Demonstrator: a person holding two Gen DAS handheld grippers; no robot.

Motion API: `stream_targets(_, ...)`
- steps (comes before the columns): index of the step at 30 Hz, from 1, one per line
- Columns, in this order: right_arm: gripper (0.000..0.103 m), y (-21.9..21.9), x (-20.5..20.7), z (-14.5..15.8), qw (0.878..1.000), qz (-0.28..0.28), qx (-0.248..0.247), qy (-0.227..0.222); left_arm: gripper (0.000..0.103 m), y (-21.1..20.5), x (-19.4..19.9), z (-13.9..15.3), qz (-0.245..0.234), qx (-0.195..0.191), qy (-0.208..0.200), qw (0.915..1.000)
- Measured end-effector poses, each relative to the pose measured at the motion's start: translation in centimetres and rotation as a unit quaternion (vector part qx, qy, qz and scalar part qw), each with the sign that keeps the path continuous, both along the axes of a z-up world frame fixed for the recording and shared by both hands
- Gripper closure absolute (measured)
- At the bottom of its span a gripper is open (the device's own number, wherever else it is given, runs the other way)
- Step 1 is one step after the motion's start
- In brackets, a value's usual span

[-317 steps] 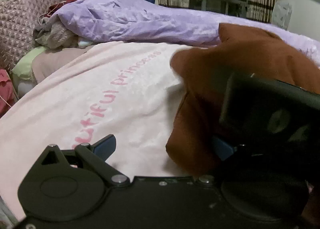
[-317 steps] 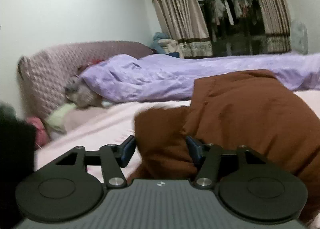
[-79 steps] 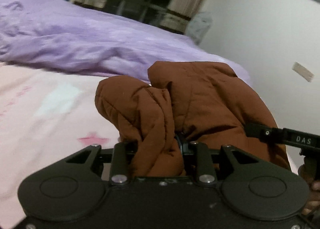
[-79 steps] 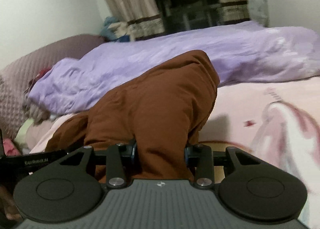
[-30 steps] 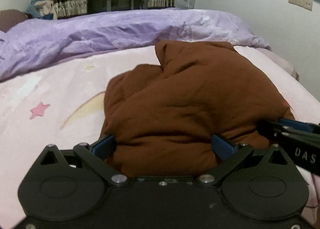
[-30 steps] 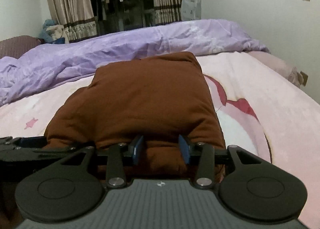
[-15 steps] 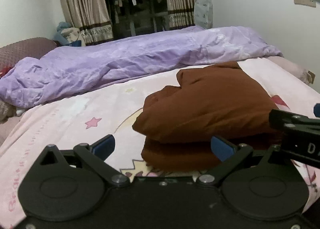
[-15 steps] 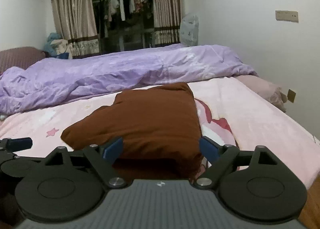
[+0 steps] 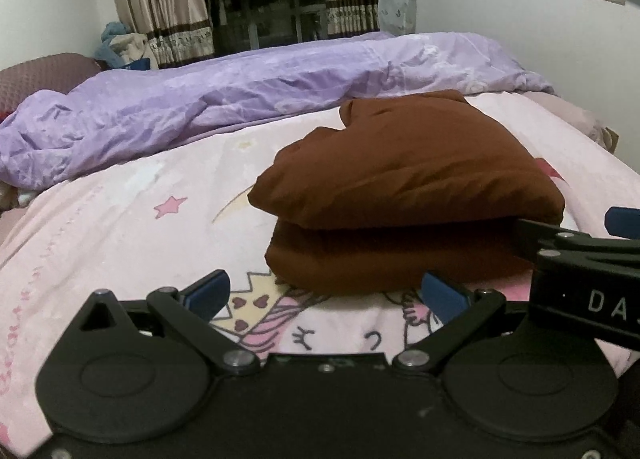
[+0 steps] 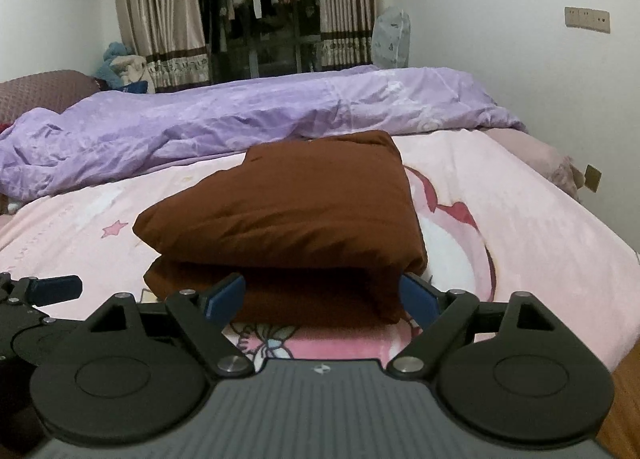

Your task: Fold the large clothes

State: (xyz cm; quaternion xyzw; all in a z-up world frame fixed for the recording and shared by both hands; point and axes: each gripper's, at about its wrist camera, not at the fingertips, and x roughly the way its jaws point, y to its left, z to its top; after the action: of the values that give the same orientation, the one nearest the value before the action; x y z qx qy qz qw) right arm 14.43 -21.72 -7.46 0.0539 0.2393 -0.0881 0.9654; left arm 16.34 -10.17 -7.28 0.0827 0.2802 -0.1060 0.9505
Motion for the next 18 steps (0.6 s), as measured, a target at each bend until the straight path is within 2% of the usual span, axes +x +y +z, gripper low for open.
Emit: stream_targets(18, 0.002, -0.09, -0.49, -0.50, 1.000, -0.001, 0.001, -0.004, 0.000, 0.09, -0.93, 0.30, -0.005, -0.002, -0.005, 1.0000)
